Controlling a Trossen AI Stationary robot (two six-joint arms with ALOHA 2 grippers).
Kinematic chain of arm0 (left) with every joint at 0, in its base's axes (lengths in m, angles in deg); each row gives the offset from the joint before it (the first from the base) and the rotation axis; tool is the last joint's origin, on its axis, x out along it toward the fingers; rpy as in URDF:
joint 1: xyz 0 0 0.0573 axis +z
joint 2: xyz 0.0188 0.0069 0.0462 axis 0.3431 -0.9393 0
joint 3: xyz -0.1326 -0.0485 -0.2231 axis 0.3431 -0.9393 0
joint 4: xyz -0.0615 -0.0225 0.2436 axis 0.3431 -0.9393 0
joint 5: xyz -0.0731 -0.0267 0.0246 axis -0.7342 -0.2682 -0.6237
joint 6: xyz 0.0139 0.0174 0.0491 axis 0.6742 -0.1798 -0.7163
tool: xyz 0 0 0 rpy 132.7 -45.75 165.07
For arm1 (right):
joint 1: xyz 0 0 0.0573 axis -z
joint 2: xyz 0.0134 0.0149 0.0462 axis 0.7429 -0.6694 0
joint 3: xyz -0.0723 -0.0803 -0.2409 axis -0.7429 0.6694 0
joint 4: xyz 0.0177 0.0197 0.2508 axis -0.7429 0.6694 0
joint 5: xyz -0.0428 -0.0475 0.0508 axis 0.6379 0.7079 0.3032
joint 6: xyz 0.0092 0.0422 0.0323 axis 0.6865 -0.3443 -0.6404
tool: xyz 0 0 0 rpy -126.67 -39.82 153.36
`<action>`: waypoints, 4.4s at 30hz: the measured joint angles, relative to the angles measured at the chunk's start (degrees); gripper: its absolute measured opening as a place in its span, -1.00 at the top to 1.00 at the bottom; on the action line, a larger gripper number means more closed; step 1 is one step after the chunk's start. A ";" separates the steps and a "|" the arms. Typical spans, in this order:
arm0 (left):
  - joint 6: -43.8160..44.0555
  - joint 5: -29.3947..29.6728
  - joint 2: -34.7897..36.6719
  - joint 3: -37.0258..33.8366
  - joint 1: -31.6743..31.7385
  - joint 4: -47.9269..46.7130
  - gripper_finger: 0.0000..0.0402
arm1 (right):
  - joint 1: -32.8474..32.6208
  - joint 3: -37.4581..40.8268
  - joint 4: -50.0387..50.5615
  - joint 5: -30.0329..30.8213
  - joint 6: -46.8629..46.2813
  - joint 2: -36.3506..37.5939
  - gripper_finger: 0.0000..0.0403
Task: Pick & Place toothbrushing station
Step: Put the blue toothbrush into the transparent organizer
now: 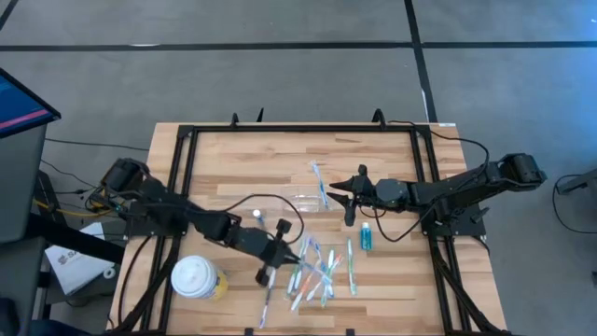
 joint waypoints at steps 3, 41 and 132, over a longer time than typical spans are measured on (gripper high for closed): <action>2.18 -0.03 0.67 0.00 1.44 0.34 0.96 | -0.02 0.00 0.00 0.00 0.00 0.00 0.38; 9.60 -3.82 12.65 -23.06 17.09 41.00 0.96 | -1.29 0.00 -14.66 -6.03 3.40 -0.07 0.38; 11.23 -5.88 -6.93 -10.65 18.52 50.60 0.48 | -6.05 -0.44 -19.99 -7.48 12.01 0.13 1.00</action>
